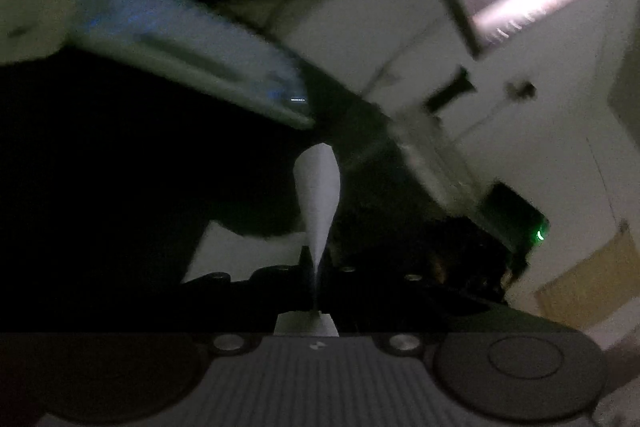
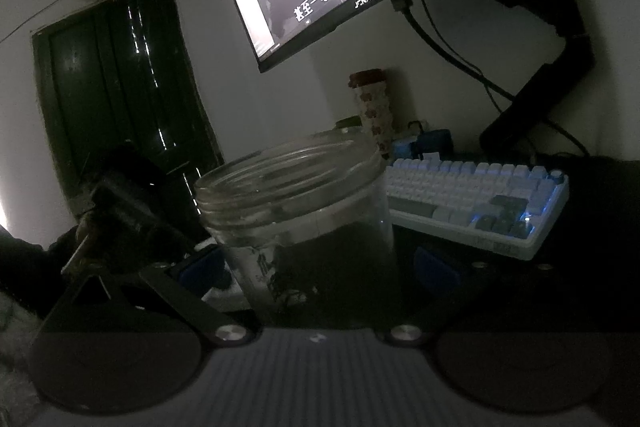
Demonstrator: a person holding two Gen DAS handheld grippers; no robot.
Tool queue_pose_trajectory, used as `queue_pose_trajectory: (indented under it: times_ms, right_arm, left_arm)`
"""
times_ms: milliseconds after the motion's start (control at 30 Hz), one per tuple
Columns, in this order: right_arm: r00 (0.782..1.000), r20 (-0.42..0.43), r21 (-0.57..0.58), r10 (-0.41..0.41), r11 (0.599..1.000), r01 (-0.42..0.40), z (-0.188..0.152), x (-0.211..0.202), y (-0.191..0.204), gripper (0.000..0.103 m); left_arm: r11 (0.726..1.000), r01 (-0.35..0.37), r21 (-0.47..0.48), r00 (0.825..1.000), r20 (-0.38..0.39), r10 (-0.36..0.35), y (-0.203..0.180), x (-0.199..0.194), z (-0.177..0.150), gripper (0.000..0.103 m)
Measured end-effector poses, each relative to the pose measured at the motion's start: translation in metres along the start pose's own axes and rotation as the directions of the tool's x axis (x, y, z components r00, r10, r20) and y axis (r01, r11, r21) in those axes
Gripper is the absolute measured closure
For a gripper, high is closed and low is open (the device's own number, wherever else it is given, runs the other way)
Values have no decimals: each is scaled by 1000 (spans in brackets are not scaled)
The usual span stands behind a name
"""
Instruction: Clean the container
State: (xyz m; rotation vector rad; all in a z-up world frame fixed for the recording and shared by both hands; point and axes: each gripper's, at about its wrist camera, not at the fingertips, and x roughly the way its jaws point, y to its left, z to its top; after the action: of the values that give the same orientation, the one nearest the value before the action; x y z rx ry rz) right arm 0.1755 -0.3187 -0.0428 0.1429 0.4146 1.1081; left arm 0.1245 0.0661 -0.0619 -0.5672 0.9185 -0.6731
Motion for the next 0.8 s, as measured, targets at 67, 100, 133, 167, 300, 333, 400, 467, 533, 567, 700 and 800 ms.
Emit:
queue_pose_trajectory:
  times_ms: [67,100,133,167,300,333,400,467,533,567,700,800]
  right_arm:
    - [1000,-1,3,1,1000,-1,0,-1,0,0]
    - [1000,-1,3,1,1000,-1,0,-1,0,0]
    - [1000,-1,3,1,1000,-1,0,-1,1,0]
    - [1000,-1,3,1,1000,-1,0,-1,0,0]
    - [1000,-7,5,0,1000,0,0,1,0,0]
    - [1000,-9,3,-1,1000,1,0,1,0,0]
    - [1000,-11,1,-2,1000,2,0,1,0,0]
    - [1000,-10,1,-2,1000,2,0,1,1,0]
    - [1000,-9,0,-2,1000,2,0,0,1,0]
    - [1000,-9,0,-3,1000,3,0,0,1,0]
    - [1000,-8,0,-2,1000,2,0,1,1,0]
    - [1000,-8,0,-2,1000,2,0,1,1,0]
  left_arm:
    - [998,-64,-29,998,-18,63,18,-2,3,102]
    - [995,-93,-34,995,-31,92,25,-1,3,102]
    - [994,-107,-25,994,-35,106,27,-1,1,102]
    - [993,-120,-16,992,-39,119,30,-1,0,102]
    - [982,-167,87,985,-32,171,22,-2,-3,99]
    - [974,-185,133,981,-29,190,17,-2,-3,94]
    - [954,-214,211,975,-19,222,7,-5,-5,66]
    - [930,-238,280,970,20,242,-5,-11,-4,29]
    - [890,-287,354,958,82,276,-19,-19,-6,24]
    - [871,-301,388,953,96,286,-27,-22,-5,24]
    - [795,-328,511,944,135,302,-63,-34,-14,24]
    - [712,-286,642,953,113,281,-96,-29,-35,19]
